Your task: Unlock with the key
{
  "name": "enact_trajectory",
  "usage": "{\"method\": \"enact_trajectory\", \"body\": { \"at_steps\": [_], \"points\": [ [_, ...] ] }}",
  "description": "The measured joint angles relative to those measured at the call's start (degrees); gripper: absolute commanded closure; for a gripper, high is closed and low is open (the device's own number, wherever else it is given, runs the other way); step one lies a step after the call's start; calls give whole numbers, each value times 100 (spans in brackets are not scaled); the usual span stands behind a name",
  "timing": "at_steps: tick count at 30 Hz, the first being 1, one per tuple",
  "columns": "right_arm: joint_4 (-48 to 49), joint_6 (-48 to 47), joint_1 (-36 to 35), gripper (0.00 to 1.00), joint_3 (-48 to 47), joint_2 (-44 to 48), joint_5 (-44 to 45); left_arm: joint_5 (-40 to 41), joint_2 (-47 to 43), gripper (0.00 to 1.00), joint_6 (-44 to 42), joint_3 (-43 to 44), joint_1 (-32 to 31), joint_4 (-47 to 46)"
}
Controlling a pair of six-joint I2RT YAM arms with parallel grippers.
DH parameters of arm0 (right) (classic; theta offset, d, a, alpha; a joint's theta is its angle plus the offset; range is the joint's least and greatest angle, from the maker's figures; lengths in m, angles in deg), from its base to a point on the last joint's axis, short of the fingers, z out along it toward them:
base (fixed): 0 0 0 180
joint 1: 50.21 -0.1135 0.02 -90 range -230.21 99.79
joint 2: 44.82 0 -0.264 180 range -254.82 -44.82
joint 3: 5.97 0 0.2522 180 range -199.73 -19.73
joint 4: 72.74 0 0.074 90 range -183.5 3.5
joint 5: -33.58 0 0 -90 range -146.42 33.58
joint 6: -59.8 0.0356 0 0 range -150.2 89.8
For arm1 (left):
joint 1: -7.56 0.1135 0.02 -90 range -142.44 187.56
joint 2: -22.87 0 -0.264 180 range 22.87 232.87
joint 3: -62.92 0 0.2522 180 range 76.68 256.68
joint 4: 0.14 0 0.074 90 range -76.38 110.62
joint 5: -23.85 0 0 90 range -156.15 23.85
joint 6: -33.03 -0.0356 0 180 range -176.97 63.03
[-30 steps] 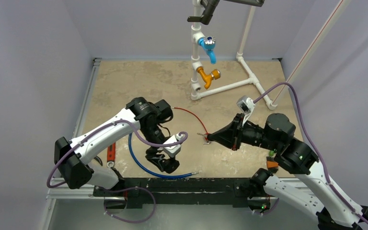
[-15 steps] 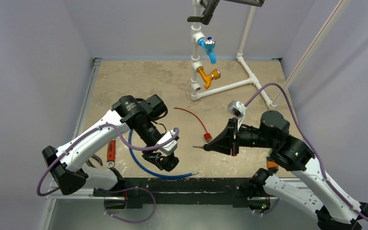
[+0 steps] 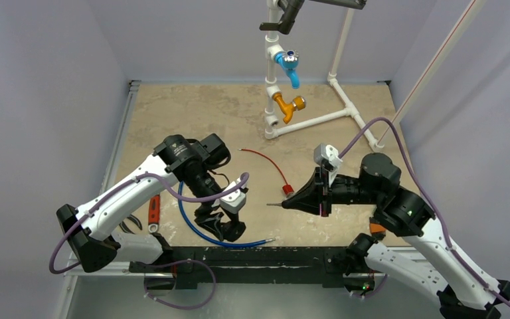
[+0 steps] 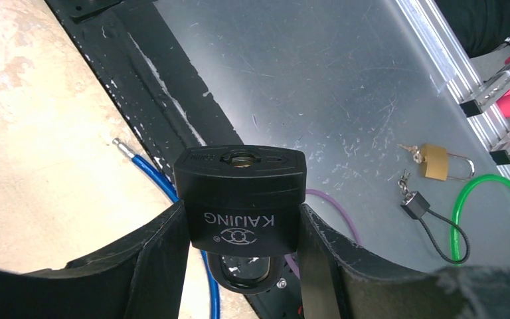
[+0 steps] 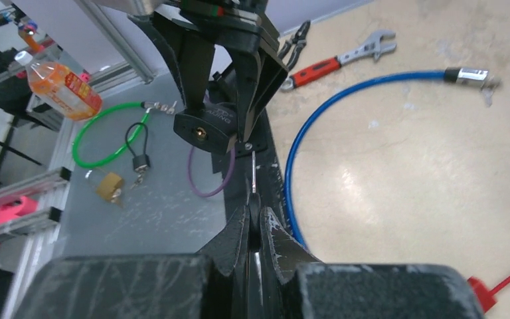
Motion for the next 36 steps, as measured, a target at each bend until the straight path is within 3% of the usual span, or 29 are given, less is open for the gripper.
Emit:
{"method": "enact_trajectory", "body": {
  "at_steps": [9,15,23,36],
  "points": [
    [516,-1696,0,100,214,509,-295,-232,-175,100,315,-271,251,-7],
    [686,-2837,-136,100,201,299,-566,-437,-380,100,350,-511,525,-7],
    [380,-4133,-1707,100,-461,-931,216,-540,-592,100,317,-885,658,-13],
    [-564,-5149,-3467,100,-1355,-1572,1757,-553,-918,100,306,-1368,914,7]
  ]
}}
